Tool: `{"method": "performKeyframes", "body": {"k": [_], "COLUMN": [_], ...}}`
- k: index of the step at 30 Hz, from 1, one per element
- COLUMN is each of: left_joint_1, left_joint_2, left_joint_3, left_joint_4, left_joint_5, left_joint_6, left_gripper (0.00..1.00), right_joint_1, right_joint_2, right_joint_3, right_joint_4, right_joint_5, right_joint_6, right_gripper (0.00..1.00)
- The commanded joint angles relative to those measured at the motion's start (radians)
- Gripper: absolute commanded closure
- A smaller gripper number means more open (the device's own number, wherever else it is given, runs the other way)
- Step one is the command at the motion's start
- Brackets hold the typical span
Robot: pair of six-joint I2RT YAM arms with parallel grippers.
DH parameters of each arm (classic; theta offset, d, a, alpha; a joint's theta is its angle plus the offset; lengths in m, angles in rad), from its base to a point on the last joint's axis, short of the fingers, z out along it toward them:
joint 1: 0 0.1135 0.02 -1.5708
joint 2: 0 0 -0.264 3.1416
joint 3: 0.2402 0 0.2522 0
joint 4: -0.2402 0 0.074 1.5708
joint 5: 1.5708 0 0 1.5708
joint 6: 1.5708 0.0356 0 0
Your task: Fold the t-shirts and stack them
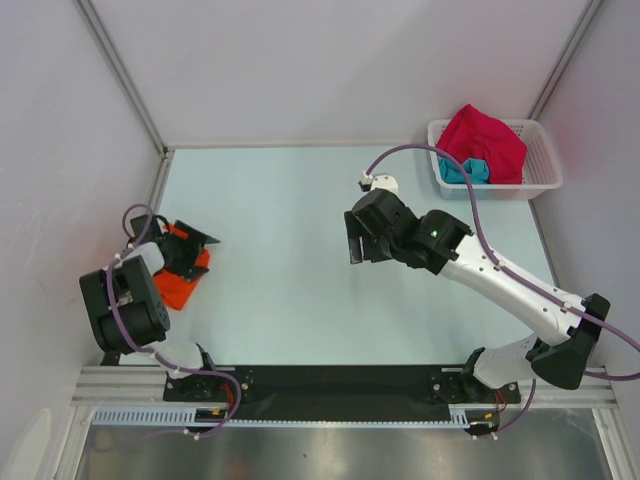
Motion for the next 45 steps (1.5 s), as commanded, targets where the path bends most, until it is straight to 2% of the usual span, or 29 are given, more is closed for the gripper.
{"method": "performKeyframes", "body": {"k": [1, 7, 14, 21, 27, 36, 41, 45], "left_joint_1": [0.058, 0.132, 0.156, 0.156, 0.156, 0.158, 0.129, 0.042], "left_joint_2": [-0.051, -0.092, -0.091, -0.013, 0.035, 0.118, 0.074, -0.084], "left_joint_3": [-0.019, -0.032, -0.009, 0.054, 0.148, 0.225, 0.198, 0.188], "left_joint_4": [-0.057, -0.062, -0.075, -0.065, -0.082, -0.097, -0.08, -0.025], "left_joint_5": [-0.058, -0.078, -0.095, -0.066, -0.118, -0.098, -0.046, -0.052], "left_joint_6": [0.041, 0.025, 0.024, 0.01, 0.033, 0.033, 0.062, 0.131], "left_gripper": [0.1, 0.1, 0.1, 0.1, 0.09, 0.09, 0.09, 0.08], "right_joint_1": [0.007, 0.009, 0.012, 0.015, 0.018, 0.021, 0.021, 0.025], "right_joint_2": [0.004, 0.001, 0.001, 0.001, -0.002, 0.001, 0.022, 0.047], "right_joint_3": [0.033, 0.031, 0.028, 0.031, 0.036, 0.047, 0.05, 0.056], "right_joint_4": [0.027, 0.019, 0.027, 0.03, 0.018, 0.013, 0.024, 0.039], "right_joint_5": [-0.005, -0.001, -0.01, -0.012, -0.007, 0.004, -0.005, -0.021], "right_joint_6": [0.009, 0.007, 0.01, 0.015, 0.021, 0.026, 0.026, 0.021], "right_gripper": [0.27, 0.27, 0.28, 0.28, 0.28, 0.28, 0.28, 0.28]}}
